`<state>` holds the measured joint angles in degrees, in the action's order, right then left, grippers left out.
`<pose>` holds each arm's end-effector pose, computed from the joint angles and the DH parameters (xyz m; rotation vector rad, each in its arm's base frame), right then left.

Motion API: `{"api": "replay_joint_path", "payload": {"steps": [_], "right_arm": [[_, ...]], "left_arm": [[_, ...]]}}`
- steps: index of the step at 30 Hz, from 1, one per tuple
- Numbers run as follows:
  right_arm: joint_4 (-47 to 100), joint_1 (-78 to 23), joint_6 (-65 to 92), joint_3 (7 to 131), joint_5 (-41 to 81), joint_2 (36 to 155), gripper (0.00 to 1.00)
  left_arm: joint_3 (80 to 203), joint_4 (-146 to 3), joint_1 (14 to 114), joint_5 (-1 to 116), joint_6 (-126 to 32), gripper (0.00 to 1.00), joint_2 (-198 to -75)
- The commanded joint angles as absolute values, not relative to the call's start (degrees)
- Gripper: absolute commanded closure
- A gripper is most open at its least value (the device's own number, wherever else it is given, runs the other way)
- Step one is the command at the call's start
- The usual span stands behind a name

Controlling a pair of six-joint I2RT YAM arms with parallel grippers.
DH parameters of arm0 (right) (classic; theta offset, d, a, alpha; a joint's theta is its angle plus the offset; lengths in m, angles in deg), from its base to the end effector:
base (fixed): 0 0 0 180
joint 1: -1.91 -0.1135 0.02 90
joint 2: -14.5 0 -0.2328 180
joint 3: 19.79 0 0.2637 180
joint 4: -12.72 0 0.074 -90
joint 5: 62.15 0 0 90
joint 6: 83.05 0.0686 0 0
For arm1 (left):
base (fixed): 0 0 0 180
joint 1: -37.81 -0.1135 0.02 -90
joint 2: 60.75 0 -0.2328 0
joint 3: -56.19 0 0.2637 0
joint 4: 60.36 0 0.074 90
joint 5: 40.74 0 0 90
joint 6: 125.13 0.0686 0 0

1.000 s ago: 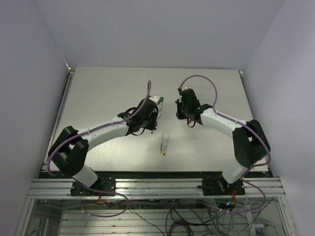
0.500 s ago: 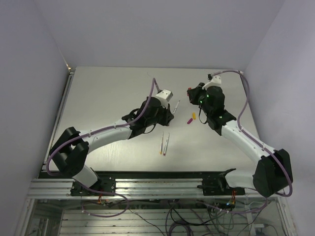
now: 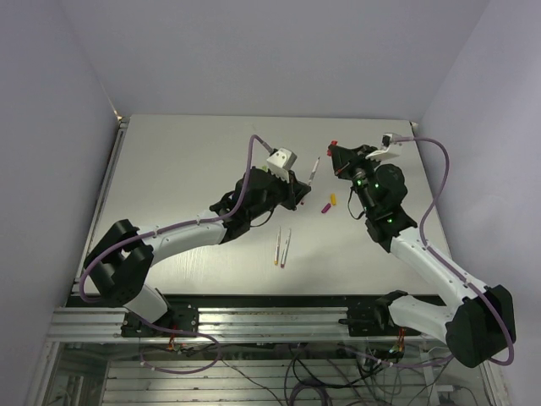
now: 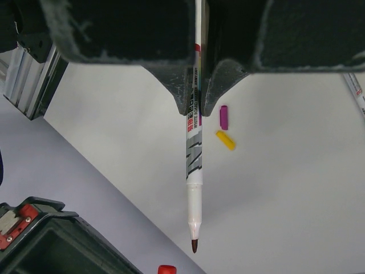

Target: Insert the pens into the pen caps

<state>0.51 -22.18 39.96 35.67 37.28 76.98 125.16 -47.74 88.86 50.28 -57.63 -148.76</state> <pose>0.2924 0.1184 0.3005 0.2539 1.4978 0.6822 0.2523 -0.3141 0.2442 0.4526 1.7216 -0.9652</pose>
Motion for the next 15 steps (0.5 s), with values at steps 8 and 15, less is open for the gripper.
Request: {"api": "replay_joint_path", "payload": {"steps": [8, 15], "right_arm": [[-5.2, -22.0, 43.3, 34.5, 34.2, 77.9, 1.00], [-5.0, -22.0, 43.4, 34.5, 33.4, 77.8, 1.00]], "left_arm": [[126.0, -44.1, 89.3, 52.6, -57.6, 0.93, -147.8], [126.0, -44.4, 89.2, 52.9, -58.1, 0.93, -148.3]]}}
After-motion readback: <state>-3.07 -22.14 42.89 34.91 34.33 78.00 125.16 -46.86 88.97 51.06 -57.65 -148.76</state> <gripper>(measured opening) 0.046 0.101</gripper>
